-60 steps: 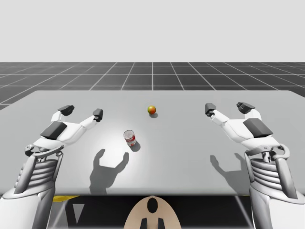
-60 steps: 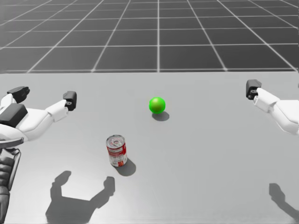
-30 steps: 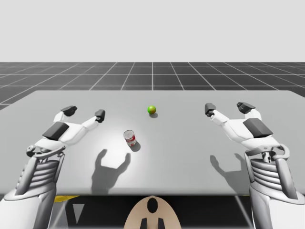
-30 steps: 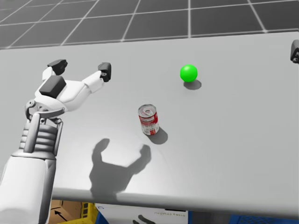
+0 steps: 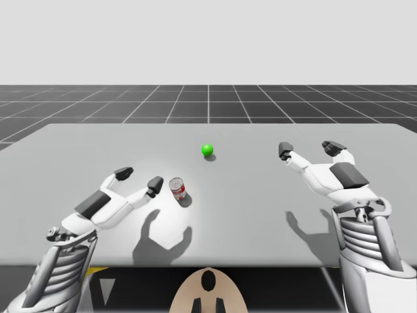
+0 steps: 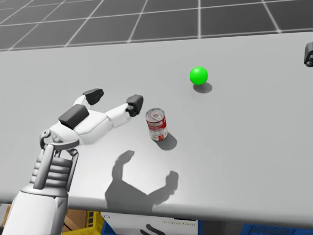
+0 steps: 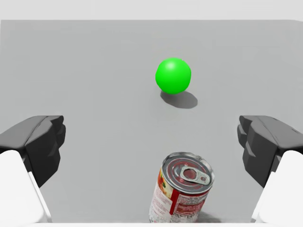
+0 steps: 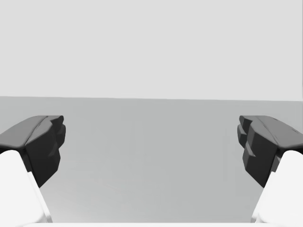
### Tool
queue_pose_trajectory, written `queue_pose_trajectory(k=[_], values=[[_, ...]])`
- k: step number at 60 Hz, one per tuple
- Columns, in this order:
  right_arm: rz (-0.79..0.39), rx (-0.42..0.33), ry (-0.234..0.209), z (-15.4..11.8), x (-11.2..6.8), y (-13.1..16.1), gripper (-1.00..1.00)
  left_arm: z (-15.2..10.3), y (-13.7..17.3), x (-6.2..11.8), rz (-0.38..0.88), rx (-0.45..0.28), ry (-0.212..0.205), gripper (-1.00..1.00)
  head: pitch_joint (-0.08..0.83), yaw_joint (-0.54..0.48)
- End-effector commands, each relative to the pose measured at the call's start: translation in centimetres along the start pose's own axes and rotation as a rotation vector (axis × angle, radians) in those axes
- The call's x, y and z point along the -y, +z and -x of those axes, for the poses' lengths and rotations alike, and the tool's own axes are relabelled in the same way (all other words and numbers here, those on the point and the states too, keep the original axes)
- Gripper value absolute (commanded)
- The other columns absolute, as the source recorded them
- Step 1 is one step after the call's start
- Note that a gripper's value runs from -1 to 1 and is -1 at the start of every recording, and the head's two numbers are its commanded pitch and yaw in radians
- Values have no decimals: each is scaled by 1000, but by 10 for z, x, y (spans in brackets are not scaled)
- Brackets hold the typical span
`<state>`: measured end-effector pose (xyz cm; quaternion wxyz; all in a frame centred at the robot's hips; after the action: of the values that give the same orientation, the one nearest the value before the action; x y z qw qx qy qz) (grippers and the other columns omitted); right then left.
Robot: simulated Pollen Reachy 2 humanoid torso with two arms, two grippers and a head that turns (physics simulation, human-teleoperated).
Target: Watch the red light. When it turns green, pick up the object.
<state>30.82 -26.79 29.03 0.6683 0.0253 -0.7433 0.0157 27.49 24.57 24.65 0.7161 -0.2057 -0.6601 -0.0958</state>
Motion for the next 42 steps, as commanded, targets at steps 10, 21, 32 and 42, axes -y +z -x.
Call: queue_pose_trajectory(k=[10, 21, 32, 42], values=[[3, 2, 2, 1, 1, 0, -1000, 64, -10, 3, 78, -143, 17, -1000, 626, 187], [4, 7, 1, 0, 2, 0, -1000, 83, -31, 6, 66, -184, -41, -1000, 626, 189], [5, 10, -1, -1, 3, 0, -1000, 88, -57, 14, 54, -207, -79, -1000, 626, 187], [8, 10, -3, -1, 4, 1, -1000, 96, -79, 21, 40, -235, -103, -1000, 631, 184]])
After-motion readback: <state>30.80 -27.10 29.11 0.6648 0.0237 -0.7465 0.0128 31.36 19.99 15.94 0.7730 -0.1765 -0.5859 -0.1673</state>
